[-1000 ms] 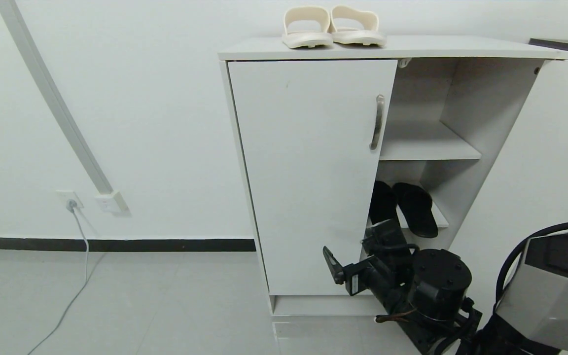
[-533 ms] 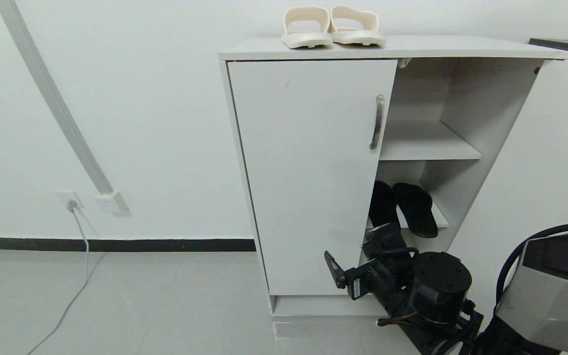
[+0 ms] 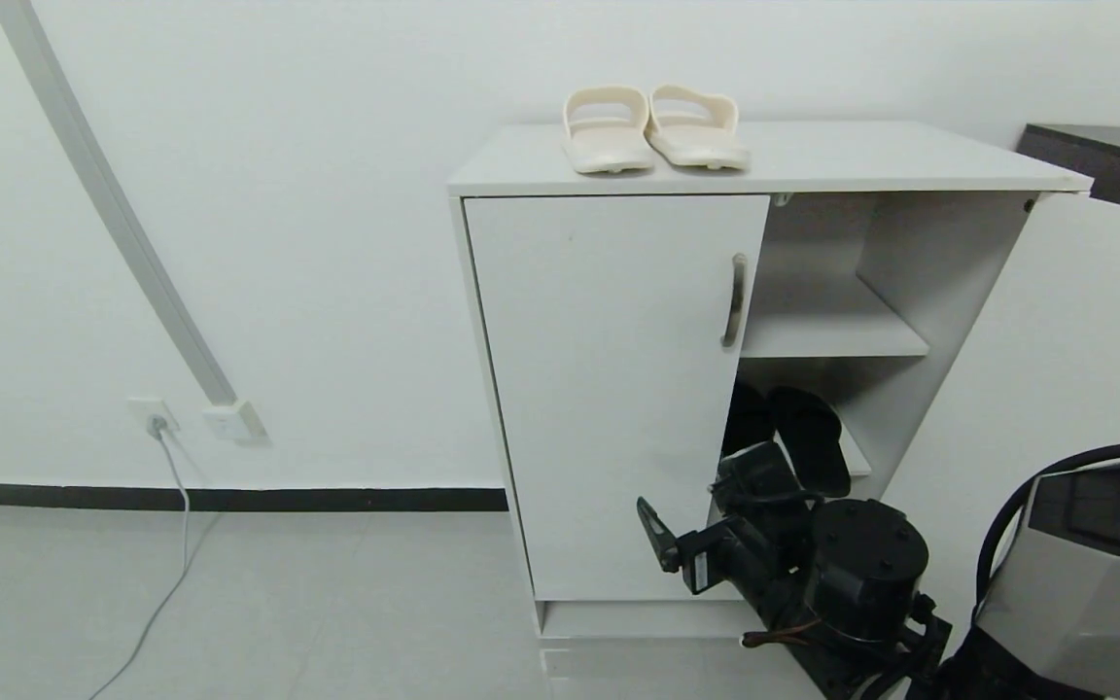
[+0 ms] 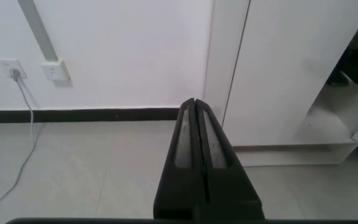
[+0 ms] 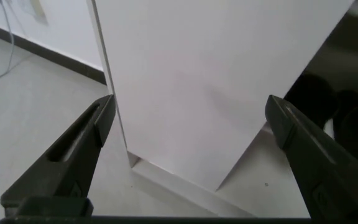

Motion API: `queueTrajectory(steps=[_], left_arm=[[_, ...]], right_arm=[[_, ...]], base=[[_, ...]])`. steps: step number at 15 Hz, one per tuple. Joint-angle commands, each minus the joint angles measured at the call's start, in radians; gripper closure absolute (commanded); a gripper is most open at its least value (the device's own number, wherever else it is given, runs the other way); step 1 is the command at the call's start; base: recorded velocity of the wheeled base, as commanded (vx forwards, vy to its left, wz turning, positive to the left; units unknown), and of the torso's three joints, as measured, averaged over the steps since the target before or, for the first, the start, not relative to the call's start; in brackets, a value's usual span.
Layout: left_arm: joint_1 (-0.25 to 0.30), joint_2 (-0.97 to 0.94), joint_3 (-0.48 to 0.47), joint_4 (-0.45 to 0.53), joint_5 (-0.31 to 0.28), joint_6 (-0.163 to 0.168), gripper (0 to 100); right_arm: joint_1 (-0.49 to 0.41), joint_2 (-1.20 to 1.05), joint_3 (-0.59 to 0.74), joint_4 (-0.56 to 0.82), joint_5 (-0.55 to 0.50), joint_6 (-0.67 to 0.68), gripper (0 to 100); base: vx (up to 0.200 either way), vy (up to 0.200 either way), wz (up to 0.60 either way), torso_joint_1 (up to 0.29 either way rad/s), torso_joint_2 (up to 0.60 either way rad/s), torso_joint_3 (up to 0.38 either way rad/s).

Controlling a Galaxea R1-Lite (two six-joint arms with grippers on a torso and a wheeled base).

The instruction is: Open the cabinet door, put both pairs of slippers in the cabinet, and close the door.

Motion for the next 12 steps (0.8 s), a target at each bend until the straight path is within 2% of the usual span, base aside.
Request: queueTrajectory(steps=[1,12], left_arm=[[0.001,0.001,0.0,0.0,0.0,-0.001,100],[0.001,0.001,0.0,0.0,0.0,-0.002,100]], right_arm=[[0.0,0.001,0.0,0.0,0.0,0.0,0],[0.002,0.003,0.001,0.0,0.0,0.0,0]], base=[[0.0,0.0,0.0,0.105,-0.47,-0.354],[0.0,0.0,0.0,0.153,-0.48,-0.328]])
